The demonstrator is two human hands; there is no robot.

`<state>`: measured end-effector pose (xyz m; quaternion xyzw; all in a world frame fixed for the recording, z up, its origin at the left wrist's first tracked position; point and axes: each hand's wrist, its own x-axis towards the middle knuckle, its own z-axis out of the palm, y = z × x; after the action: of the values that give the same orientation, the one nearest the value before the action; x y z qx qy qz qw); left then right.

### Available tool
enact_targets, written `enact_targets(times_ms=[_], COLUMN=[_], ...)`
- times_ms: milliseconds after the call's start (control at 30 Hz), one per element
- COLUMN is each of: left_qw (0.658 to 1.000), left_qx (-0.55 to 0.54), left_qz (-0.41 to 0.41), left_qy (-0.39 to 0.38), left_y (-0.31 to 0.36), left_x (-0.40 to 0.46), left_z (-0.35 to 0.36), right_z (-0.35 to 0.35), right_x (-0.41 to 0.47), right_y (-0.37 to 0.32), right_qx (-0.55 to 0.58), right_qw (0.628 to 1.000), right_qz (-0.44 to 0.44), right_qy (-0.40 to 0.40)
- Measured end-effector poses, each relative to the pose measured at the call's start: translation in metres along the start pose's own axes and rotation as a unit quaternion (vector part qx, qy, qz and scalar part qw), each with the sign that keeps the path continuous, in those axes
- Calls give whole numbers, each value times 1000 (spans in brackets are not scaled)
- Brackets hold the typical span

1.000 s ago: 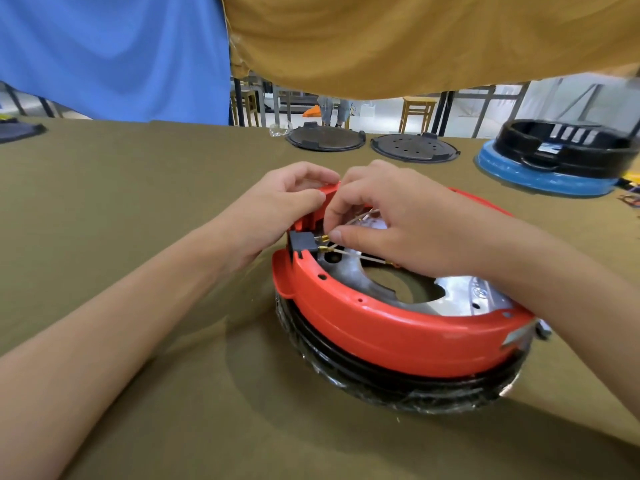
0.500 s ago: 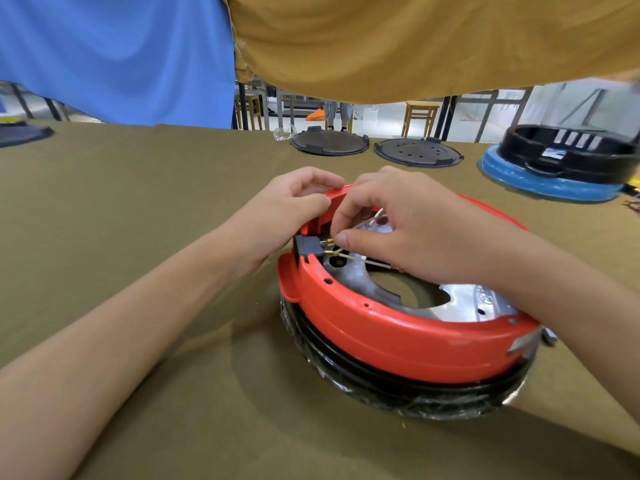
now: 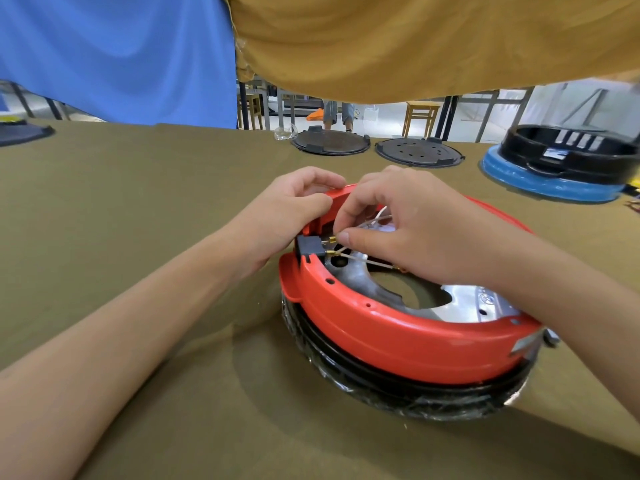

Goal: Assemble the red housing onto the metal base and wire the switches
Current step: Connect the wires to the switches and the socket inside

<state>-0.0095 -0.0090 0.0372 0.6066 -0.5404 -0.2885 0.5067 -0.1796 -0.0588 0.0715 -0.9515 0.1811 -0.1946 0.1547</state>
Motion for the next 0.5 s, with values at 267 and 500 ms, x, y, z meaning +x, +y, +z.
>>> enact_targets(times_ms=[267,500], left_qw=[1000,999], left_qx=[-5,-28], left_qz=[4,4], left_qy=[3,22], left_y=[-1,-2], left_x=[0,-2], left_z=[1,5], right_z=[2,2], right_x=[3,6], right_y=[-1,0], right_qx=[1,12], right_qw=[1000,1000], right_qz=[2,-15], right_qy=[-9,-21])
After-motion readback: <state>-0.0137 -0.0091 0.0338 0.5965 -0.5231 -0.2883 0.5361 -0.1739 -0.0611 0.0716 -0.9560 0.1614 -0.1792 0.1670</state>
